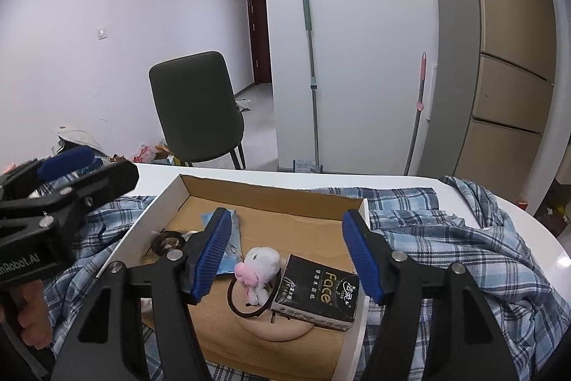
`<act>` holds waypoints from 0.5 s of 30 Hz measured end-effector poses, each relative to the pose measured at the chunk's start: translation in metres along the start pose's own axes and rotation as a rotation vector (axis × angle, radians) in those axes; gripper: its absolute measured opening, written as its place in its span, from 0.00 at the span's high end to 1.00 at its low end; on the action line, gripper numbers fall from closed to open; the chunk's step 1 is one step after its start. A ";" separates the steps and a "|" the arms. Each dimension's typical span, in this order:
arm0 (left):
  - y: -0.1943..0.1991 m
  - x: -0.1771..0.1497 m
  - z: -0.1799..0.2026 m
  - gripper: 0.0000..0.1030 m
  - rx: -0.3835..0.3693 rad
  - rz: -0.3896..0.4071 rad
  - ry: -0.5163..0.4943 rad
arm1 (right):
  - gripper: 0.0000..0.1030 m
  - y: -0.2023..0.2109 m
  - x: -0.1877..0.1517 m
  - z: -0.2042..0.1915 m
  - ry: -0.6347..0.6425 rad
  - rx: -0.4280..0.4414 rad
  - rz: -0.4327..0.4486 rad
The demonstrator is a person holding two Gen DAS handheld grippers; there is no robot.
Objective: Organize soft objects
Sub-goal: 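Carry the plush and black cord over the box and release both, then move both grippers back toward the green sponge pad on the shirt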
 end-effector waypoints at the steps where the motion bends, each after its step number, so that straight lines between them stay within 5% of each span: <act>1: 0.001 0.001 0.000 0.18 -0.007 0.003 0.002 | 0.38 0.000 0.000 0.000 0.002 -0.002 0.001; 15: 0.022 0.009 -0.001 0.18 -0.011 0.054 0.029 | 0.38 0.015 0.006 -0.001 -0.020 0.018 0.031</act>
Point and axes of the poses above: each gripper's, at about its wrist camera, not at the fingertips, and y roughly against the way its jaws point, z to its right, x to its top, the point moved 7 cm from there along -y, roughly the way its jaws point, and after that the axes turned 11 degrees about -z, right-handed, at the moved point
